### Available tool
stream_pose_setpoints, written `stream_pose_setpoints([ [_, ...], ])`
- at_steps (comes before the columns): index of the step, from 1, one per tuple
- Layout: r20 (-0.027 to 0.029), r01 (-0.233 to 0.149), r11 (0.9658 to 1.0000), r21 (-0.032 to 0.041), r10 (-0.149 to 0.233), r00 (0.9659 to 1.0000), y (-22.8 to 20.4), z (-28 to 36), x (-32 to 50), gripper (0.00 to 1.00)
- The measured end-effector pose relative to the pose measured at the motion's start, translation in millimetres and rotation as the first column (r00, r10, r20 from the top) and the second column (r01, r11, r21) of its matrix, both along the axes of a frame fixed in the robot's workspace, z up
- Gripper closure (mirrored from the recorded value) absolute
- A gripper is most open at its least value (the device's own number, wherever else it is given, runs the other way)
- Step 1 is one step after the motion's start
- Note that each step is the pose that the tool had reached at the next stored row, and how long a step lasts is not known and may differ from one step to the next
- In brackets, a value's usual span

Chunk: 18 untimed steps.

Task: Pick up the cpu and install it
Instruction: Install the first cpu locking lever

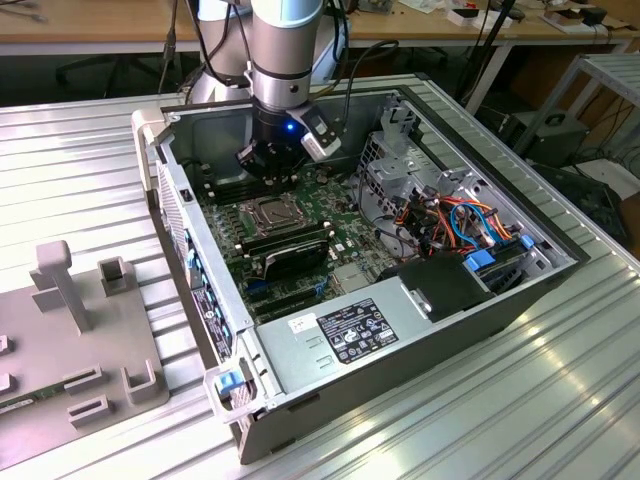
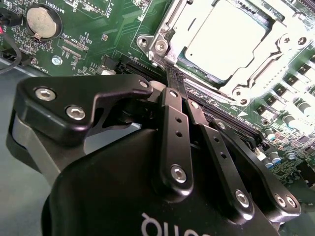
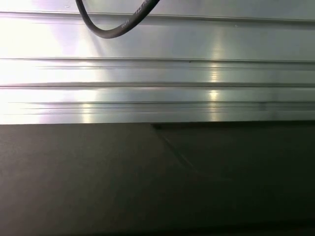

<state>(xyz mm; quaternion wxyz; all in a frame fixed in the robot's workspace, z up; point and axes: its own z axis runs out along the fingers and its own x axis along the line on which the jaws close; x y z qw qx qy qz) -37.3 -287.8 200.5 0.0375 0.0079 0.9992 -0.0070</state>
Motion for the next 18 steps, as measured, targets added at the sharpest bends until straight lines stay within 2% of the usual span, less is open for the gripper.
stream_pose_setpoints([
  [11,0.0002,0.000,1.0000,0.0003,0.000,1.0000,0.8,5.1,0.0,0.89],
  [18,0.0001,0.000,1.0000,0.0004,0.000,1.0000,0.8,13.9,0.0,0.89],
])
